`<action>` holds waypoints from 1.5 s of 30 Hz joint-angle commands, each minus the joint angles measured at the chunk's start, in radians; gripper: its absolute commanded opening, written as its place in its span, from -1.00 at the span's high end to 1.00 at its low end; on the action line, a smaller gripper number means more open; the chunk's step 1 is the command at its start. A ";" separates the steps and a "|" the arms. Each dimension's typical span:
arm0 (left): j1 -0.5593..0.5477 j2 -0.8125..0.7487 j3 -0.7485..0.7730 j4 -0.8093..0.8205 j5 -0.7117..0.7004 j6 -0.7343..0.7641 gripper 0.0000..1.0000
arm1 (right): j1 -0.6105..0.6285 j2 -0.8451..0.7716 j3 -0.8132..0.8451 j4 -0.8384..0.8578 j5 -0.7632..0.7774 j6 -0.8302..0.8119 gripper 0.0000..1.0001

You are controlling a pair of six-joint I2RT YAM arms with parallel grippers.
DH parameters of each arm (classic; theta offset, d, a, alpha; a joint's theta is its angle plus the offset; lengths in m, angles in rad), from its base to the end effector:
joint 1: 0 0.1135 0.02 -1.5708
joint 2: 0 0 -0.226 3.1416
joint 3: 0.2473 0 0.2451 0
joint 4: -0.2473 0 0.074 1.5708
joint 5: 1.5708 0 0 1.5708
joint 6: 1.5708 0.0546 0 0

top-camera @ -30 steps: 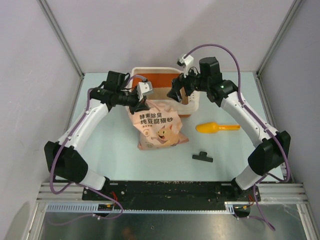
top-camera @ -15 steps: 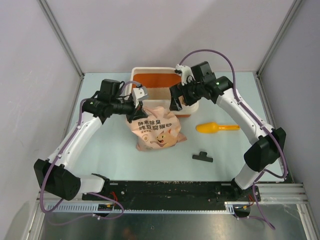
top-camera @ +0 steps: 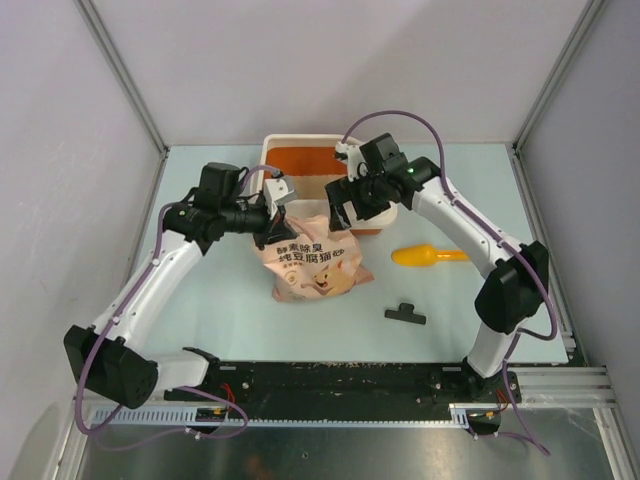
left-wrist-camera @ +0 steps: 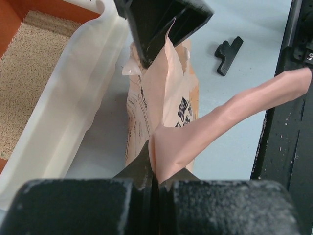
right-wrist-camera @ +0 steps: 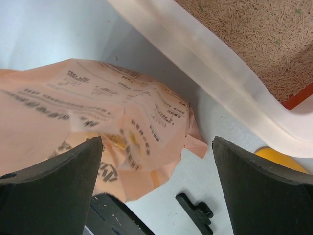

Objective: Fill the litter box with clean litter

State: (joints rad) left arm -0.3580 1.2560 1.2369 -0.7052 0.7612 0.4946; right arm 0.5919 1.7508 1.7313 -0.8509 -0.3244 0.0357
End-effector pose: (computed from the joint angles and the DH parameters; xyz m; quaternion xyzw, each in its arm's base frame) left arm 0.2432 -0.1312 0.3086 0.4890 0.7077 -0.3119 0.4036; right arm 0.3059 0.2266 0.2951 -0.3078 0.8762 0.2488 0.2752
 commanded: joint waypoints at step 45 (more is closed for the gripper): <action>-0.055 -0.130 -0.039 0.131 -0.030 -0.005 1.00 | 0.043 -0.001 0.051 -0.117 0.110 -0.025 -0.99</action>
State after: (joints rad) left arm -0.4095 1.1835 1.1767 -0.6544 0.6968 0.4892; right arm 0.6353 1.7489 1.8202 -0.9745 -0.2298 0.0071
